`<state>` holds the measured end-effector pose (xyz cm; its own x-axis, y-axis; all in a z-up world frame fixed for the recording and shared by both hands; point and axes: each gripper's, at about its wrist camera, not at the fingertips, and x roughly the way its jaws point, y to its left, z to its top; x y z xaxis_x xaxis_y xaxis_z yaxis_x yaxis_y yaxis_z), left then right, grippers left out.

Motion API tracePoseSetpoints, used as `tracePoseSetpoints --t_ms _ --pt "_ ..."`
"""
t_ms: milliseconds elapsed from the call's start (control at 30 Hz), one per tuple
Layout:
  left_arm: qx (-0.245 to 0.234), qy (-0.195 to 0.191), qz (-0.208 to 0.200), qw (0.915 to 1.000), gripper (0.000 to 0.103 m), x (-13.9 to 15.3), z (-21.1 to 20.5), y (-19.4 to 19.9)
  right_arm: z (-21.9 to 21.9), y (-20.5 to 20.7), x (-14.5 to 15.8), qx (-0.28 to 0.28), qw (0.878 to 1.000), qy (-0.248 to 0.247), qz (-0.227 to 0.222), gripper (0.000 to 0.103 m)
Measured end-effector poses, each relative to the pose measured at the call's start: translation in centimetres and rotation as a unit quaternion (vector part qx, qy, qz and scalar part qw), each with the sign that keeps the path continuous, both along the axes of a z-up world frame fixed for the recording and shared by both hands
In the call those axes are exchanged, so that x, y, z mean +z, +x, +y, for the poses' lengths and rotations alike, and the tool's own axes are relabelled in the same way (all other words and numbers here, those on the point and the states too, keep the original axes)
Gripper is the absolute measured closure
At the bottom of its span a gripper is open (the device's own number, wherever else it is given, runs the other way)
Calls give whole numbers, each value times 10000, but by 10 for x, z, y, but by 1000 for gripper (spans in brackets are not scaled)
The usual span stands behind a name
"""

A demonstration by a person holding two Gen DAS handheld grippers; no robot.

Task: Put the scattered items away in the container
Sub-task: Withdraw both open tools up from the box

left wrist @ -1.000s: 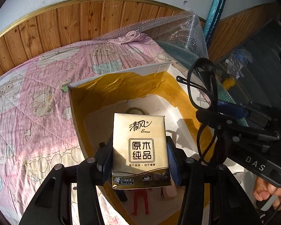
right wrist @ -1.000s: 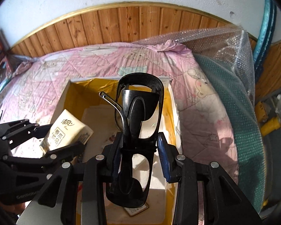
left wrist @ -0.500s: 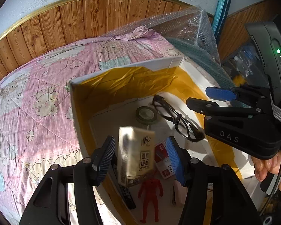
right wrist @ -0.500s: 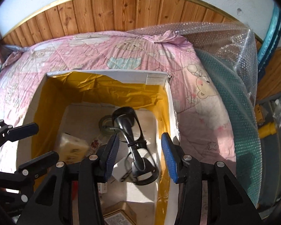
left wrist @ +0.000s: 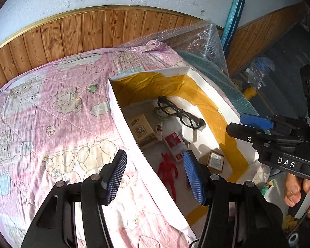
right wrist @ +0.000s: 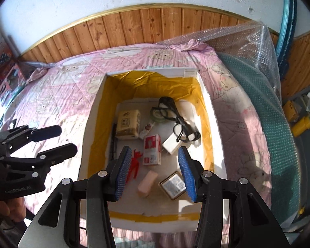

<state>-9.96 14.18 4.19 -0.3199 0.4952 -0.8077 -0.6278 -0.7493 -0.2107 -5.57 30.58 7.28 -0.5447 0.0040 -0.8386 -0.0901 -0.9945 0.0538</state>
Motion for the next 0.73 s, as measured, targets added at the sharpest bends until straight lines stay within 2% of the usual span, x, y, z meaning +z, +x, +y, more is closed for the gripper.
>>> tracePoseSetpoints --t_ms 267,433,733 --pt "-173 77 157 9997 40 17 -11 43 -36 30 -7 185 9958 750 -493 53" --pt "-230 188 196 9994 39 26 -14 59 -29 32 -20 183 9942 511 -925 53" --pt "-154 278 172 9993 39 31 -19 65 -39 31 -14 612 9909 687 -980 53"
